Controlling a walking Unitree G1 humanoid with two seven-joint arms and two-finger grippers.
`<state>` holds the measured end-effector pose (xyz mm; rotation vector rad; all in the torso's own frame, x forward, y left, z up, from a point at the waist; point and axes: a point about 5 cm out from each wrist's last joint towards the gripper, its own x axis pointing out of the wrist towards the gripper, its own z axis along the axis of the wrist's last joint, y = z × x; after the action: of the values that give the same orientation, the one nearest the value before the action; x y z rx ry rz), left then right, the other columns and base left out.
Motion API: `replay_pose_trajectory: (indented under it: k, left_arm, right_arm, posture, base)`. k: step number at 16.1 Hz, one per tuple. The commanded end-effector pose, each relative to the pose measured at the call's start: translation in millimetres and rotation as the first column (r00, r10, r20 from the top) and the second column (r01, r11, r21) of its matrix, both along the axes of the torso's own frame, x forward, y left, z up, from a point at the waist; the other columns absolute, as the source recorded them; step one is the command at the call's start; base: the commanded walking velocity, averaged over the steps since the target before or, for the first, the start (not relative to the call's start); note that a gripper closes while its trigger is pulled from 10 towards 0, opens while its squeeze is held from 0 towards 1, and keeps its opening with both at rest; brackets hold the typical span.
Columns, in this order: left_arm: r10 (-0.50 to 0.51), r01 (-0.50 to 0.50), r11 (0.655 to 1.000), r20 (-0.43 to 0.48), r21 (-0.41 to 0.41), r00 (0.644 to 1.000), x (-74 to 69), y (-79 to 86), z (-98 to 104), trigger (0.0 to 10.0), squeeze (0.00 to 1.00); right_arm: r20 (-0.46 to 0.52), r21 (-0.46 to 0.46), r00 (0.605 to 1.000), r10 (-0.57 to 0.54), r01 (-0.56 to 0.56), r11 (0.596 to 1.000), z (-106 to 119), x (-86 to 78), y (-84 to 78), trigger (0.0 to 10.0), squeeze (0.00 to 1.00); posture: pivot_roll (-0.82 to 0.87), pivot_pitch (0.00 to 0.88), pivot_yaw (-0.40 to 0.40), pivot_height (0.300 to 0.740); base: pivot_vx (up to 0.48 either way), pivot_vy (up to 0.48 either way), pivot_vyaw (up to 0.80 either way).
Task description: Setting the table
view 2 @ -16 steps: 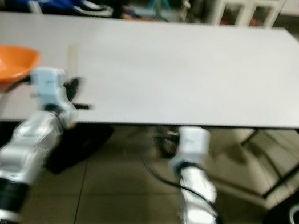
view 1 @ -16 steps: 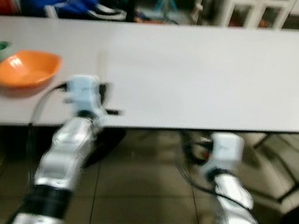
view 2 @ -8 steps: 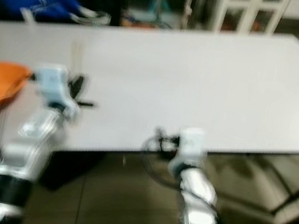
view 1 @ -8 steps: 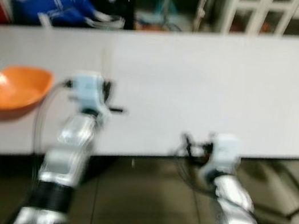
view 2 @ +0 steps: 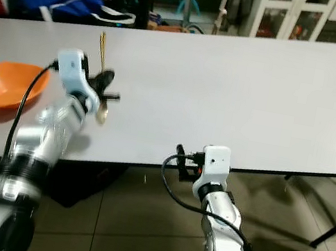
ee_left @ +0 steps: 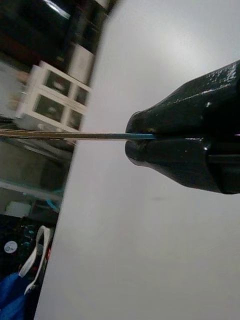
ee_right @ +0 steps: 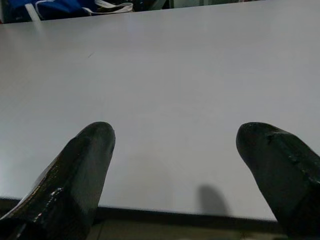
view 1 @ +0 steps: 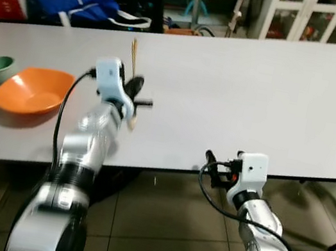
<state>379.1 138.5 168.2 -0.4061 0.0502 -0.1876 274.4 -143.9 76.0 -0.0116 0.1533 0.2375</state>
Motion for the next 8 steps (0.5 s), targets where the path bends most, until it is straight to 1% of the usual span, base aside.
replay_pose_trajectory:
  k: [1,2,3,4,5,6,7,8]
  left_arm:
    - [-0.006,0.006,0.999,-0.009,-0.038,1.000,4.0,1.8,1.2,0.0,0.00]
    - [-0.008,0.007,0.998,-0.017,-0.058,1.000,7.1,1.7,1.9,0.0,0.00]
    - [-0.066,0.043,0.969,-0.087,-0.244,0.994,16.0,-5.2,-1.0,0.0,0.00]
    - [-0.087,0.053,0.953,-0.102,-0.298,0.991,17.4,-8.6,-2.5,0.0,0.00]
    - [-0.112,0.051,0.917,-0.131,-0.395,0.985,18.9,-14.2,-6.8,0.0,0.00]
    - [-0.127,0.055,0.905,-0.146,-0.421,0.981,18.7,-17.9,-9.7,0.0,0.00]
    - [-0.144,0.025,0.887,-0.224,-0.461,0.964,15.8,-29.3,-24.0,0.0,0.00]
    - [-0.144,0.015,0.888,-0.247,-0.459,0.958,14.6,-31.9,-28.0,0.0,0.00]
  right_arm:
    - [0.001,0.000,1.000,0.007,-0.007,1.000,1.7,-1.4,0.3,10.0,0.00]
    - [0.000,-0.002,1.000,0.009,-0.009,1.000,1.7,-1.8,-0.2,10.0,0.00]
    - [-0.005,-0.015,1.000,0.009,-0.009,1.000,1.8,-4.6,-4.4,10.0,0.00]
    - [-0.007,-0.019,1.000,0.008,-0.008,1.000,1.7,-5.4,-5.9,10.0,0.00]
    - [-0.012,-0.027,1.000,0.006,-0.007,1.000,1.7,-7.2,-8.6,10.0,0.00]
    - [-0.013,-0.029,1.000,0.006,-0.006,1.000,1.7,-8.2,-9.8,10.0,0.00]
    - [-0.020,-0.038,1.000,0.008,-0.008,0.999,1.5,-11.5,-12.5,10.0,0.00]
    - [-0.022,-0.040,1.000,0.008,-0.009,0.999,1.5,-12.3,-13.0,10.0,0.00]
  posture:
    - [-0.21,0.000,0.096,0.740]
    - [-0.22,0.000,0.095,0.740]
    - [-0.24,0.000,0.087,0.740]
    - [-0.24,0.000,0.086,0.740]
    - [-0.25,0.000,0.084,0.740]
    - [-0.26,0.000,0.082,0.740]
    - [-0.27,0.009,0.083,0.740]
    - [-0.27,0.009,0.083,0.740]
  base:
    - [0.000,0.000,0.00]
    - [0.000,0.000,0.00]
    - [0.000,0.000,0.00]
    - [0.000,0.000,0.00]
    - [0.000,0.000,0.00]
    - [0.000,0.000,0.00]
    - [0.000,0.000,0.00]
    - [0.000,0.000,0.00]
